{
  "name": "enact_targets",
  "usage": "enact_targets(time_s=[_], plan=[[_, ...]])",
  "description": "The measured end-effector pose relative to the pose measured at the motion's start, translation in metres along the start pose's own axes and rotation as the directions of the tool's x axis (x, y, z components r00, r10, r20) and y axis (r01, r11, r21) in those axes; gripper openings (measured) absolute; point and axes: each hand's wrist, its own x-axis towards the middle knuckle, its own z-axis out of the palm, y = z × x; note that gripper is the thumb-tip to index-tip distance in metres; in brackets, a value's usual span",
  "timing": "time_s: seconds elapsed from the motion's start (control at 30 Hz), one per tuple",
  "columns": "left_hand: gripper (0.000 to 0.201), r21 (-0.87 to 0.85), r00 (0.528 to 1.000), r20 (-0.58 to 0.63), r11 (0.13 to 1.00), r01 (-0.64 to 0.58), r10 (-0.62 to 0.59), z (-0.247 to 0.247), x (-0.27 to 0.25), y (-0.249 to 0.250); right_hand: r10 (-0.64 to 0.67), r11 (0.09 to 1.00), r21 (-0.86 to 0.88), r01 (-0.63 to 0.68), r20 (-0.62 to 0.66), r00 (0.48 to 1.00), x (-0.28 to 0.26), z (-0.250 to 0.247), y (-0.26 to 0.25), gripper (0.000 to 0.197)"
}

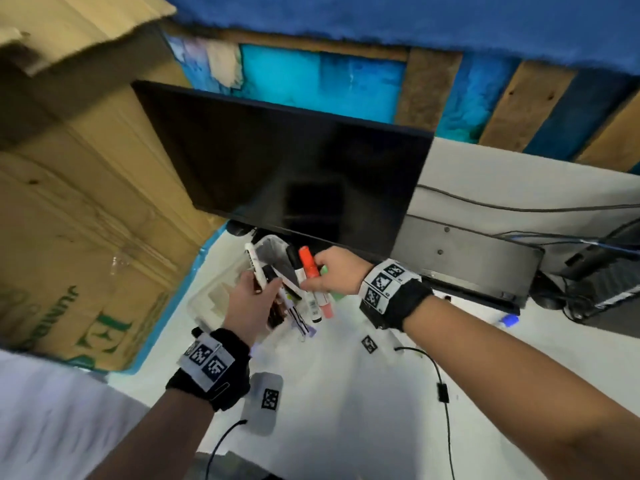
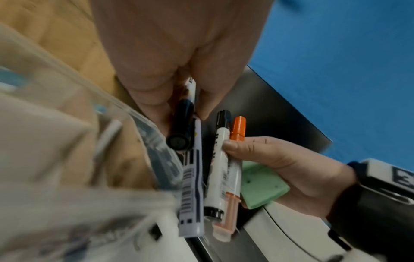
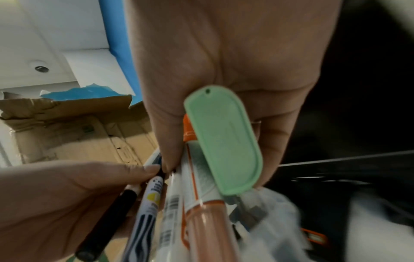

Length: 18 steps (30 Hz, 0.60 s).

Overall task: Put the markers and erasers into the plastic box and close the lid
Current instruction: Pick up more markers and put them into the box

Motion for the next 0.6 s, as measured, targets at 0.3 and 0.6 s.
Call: enact_targets(time_s=[0.3,0.6], plan=[[0.028,-0.02,0.981,-0.121,0.988,0.15,-0.152,-0.047,0.061,-0.036,0.023,0.989,-0.147,0.0,0.157,0.987,0.089,0.035,-0.06,0.038],[0.023,-0.007,0.965,-0.026,0.965,0.26,-0.26,-0.038,0.091,-0.071,0.064,0.989,-0.141,-0.041,0.163,0.985,0.104,0.047,-0.058,0.038]])
